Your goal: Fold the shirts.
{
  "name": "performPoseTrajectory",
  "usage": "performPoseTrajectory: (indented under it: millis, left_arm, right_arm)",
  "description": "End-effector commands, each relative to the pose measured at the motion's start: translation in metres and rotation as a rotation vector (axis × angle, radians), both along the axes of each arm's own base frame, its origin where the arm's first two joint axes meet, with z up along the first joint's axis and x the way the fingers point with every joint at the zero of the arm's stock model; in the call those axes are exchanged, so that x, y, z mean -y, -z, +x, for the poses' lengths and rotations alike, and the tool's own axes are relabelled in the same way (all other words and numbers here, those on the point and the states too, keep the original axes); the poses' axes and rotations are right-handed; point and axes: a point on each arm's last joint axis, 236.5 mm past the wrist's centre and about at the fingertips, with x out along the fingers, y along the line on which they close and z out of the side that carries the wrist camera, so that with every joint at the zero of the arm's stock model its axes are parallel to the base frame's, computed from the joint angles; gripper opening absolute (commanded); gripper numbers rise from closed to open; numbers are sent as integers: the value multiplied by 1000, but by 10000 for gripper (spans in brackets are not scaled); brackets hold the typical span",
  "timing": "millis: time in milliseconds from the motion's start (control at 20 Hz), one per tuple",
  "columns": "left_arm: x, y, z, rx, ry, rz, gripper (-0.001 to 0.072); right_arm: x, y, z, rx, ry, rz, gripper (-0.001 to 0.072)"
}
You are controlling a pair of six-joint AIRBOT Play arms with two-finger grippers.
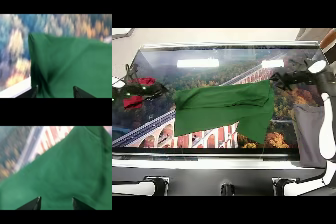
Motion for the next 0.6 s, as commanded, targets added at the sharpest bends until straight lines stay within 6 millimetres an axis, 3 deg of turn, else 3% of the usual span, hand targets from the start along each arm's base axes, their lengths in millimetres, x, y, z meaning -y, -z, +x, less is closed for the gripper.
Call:
performPoseTrajectory:
  millis: [0, 50, 150, 300, 400, 550]
  left_arm:
    - [-29, 13, -81, -308, 87, 9, 537]
    - [-34, 27, -102, -388, 76, 4, 536]
    - [-23, 58, -144, -500, 78, -52, 532]
    - [15, 98, -193, -580, 129, -171, 530]
    - [33, 117, -205, -588, 108, -237, 530]
    - [47, 132, -205, -564, 73, -271, 528]
  right_arm:
    - [52, 10, -80, -243, -96, -121, 504]
    - [63, 16, -101, -320, -102, -116, 504]
    - [67, 27, -127, -416, -130, -83, 503]
    - [55, 35, -134, -448, -162, -63, 503]
    - [49, 36, -128, -427, -167, -75, 502]
    - [44, 37, -119, -398, -173, -98, 503]
